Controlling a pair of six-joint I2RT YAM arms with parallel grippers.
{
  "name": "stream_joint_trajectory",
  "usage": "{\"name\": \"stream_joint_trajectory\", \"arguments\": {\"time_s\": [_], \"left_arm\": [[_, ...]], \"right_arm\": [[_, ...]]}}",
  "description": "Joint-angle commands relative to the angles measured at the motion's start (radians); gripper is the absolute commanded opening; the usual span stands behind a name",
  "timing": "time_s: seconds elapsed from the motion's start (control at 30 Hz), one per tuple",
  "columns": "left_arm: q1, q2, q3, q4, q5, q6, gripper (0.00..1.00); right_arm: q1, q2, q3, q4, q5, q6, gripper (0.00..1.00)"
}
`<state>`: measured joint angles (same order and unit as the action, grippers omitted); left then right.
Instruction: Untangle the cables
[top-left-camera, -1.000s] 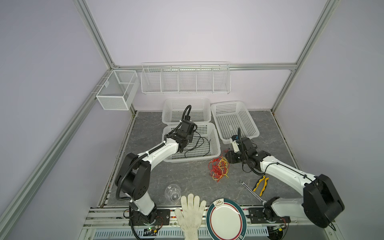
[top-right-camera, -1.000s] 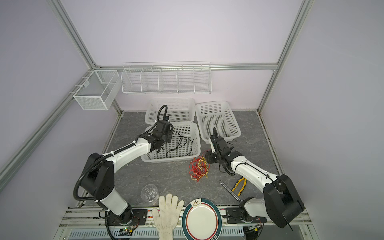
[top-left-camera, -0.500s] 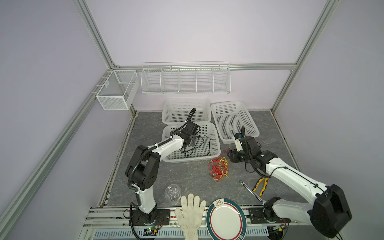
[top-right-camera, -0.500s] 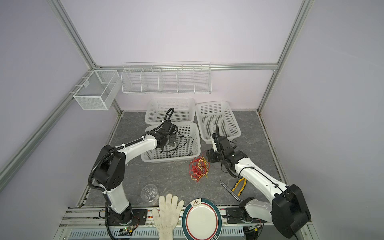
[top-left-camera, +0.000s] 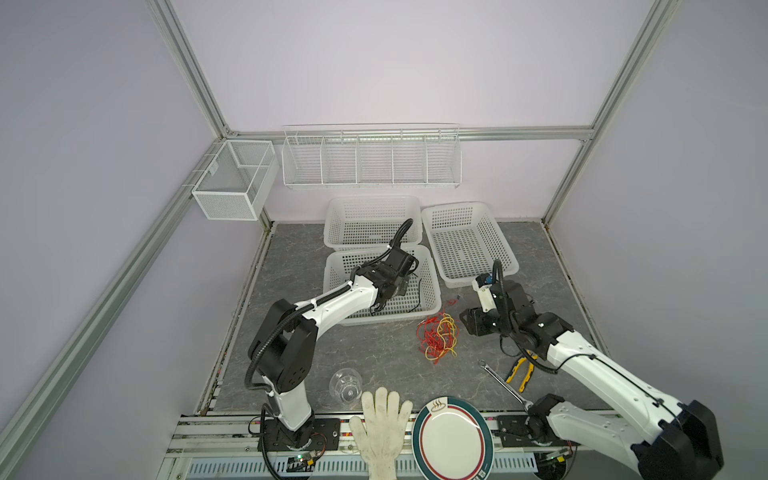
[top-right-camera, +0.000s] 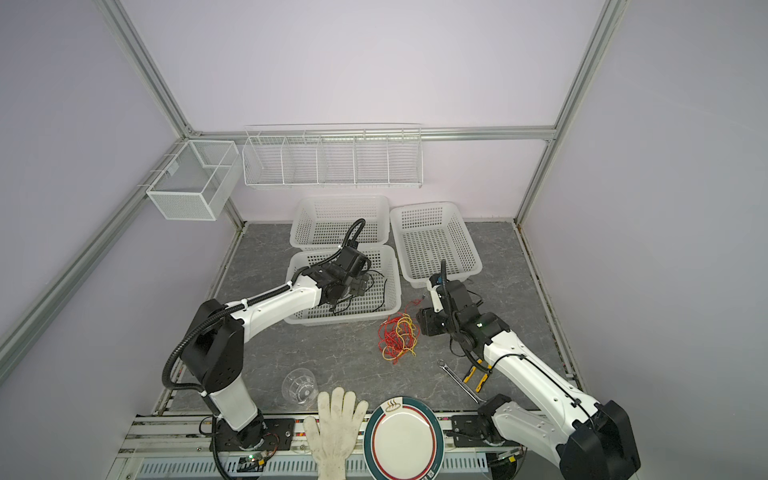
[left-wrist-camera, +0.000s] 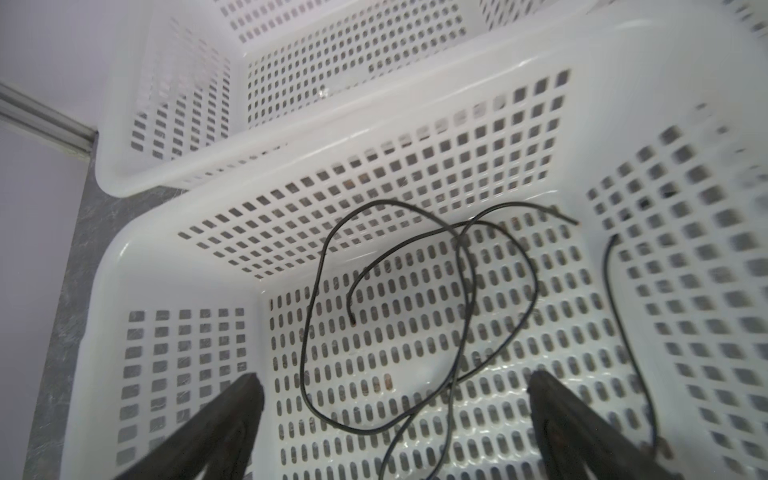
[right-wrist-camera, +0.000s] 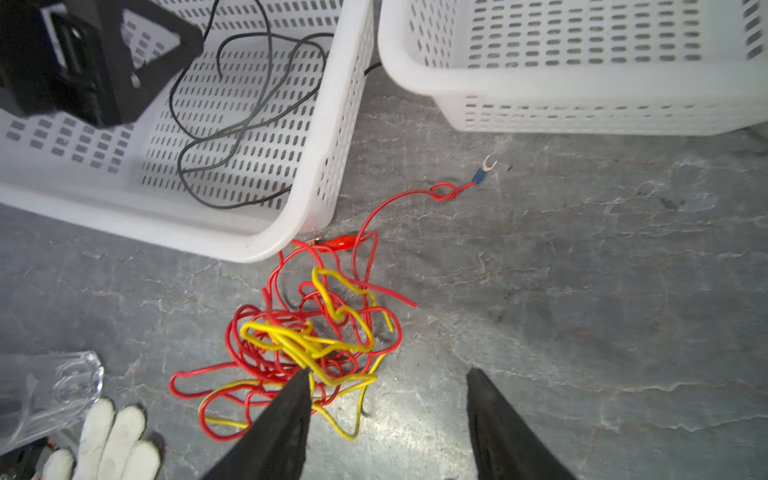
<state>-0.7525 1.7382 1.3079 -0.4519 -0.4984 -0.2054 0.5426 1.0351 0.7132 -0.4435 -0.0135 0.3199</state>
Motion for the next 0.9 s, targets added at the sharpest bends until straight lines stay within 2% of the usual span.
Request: {"name": "stream_joint_trajectory", "arguments": {"time_s": [0.0, 0.17, 0.3, 0.6, 0.77, 0.87], "left_arm": [[0.002, -0.08, -0.031, 0.07, 0.12, -0.005, 0.99], [0.001, -0.161, -0.119, 0.232, 0.38, -0.001, 0.99], [0.001, -0.204, -0.164, 0.305, 0.482, -0.027, 0.99], [0.001, -0.23, -0.2, 0.331, 0.537, -0.055, 1.0], [0.001, -0.241, -0.199, 0.327, 0.529, -0.042, 0.99], [0.001, -0.246, -0.2, 0.322, 0.524, -0.038, 0.99]], "right_arm": [[0.009, -0.037, -0.068, 0.071, -0.104, 0.055, 0.6], [0.019, -0.027, -0.134, 0.203, -0.151, 0.104, 0.59], [0.023, 0.005, -0.143, 0.232, -0.087, 0.099, 0.55], [0.031, 0.025, -0.117, 0.296, -0.101, 0.039, 0.54], [0.034, 0.063, -0.104, 0.31, -0.121, 0.013, 0.54], [0.033, 0.084, -0.11, 0.336, -0.127, 0.011, 0.5]]}}
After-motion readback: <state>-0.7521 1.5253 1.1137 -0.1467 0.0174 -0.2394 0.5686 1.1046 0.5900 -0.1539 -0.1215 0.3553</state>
